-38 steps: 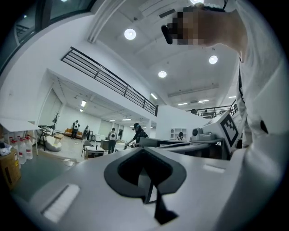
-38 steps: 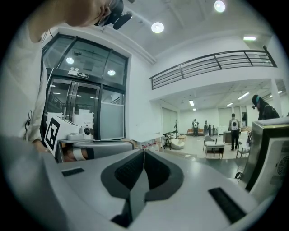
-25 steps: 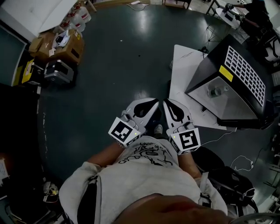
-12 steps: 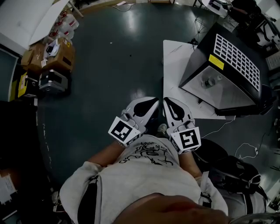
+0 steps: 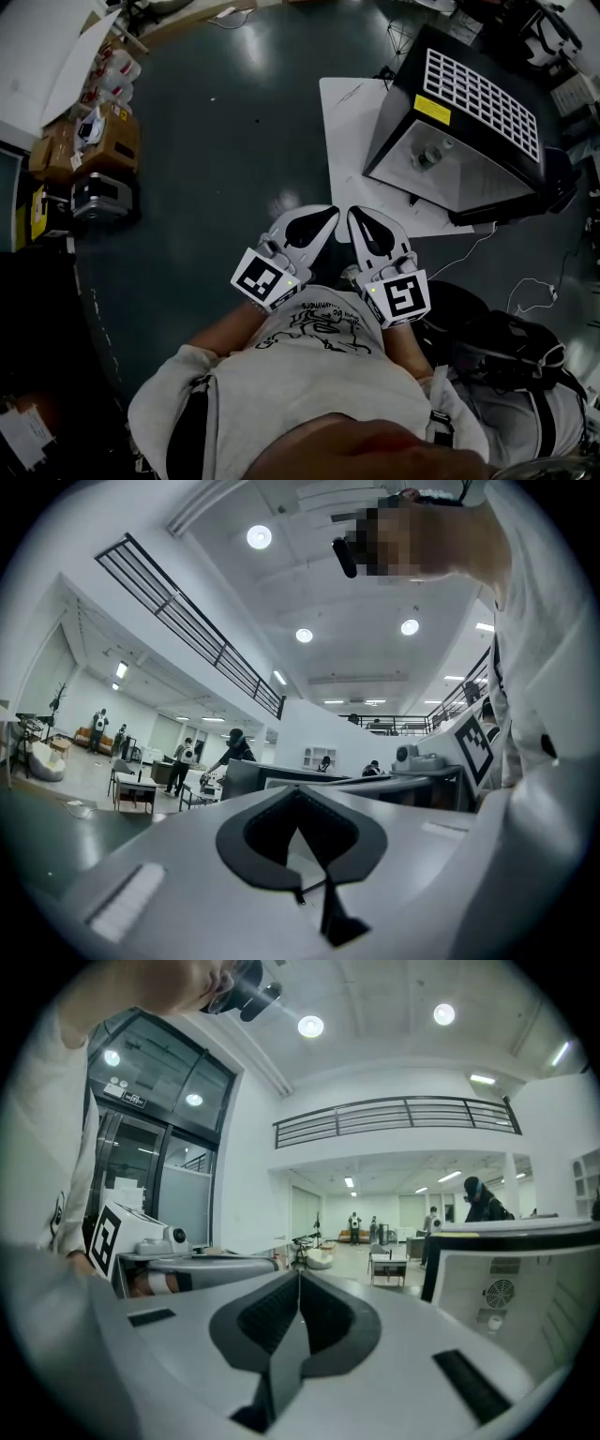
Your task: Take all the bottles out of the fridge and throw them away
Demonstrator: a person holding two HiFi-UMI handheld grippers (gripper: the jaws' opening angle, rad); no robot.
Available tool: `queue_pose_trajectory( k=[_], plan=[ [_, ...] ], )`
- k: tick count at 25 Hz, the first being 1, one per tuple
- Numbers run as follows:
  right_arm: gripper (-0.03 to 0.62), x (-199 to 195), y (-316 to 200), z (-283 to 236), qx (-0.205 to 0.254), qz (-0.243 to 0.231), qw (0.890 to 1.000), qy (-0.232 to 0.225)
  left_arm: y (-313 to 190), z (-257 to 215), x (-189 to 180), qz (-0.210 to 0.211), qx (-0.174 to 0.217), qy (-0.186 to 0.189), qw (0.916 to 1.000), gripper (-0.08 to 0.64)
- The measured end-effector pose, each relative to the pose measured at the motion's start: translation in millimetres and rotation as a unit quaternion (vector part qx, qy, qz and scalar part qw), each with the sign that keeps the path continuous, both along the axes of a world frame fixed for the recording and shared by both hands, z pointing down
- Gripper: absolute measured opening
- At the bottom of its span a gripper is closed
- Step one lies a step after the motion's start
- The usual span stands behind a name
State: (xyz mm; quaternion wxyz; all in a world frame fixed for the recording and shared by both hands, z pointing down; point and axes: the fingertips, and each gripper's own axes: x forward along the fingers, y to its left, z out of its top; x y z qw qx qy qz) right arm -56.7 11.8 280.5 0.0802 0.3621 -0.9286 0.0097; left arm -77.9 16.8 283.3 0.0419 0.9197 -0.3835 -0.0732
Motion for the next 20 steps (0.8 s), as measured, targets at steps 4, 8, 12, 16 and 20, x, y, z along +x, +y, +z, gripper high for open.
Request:
queue_pose_trajectory(
  k=[4, 8, 12, 16, 20],
  plan=[
    [0.012, 22, -1, 0, -0.005, 0.022, 1.0, -0.001, -3, -2, 21, 0.017, 0.002, 0.002, 0.9998, 0.008],
    [0.012, 44, -1, -3, -0.002, 0.038, 0.999, -0.001, -2, -2, 43, 0.035, -0.013, 0.004, 0.9993, 0.008],
    [0.012, 67, -2, -4, 0.001, 0.052, 0.999, -0.001, -5, -5, 63, 0.046, 0.006, 0.003, 0.9989, 0.008],
    [0.012, 88, -3, -5, 0.0, 0.066, 0.998, -0.001, -7, -7, 84, 0.06, 0.007, 0.003, 0.9982, 0.008],
    [0.012, 108, -6, -8, 0.002, 0.076, 0.997, -0.001, -12, -10, 106, 0.072, 0.008, 0.003, 0.9974, 0.008]
  ],
)
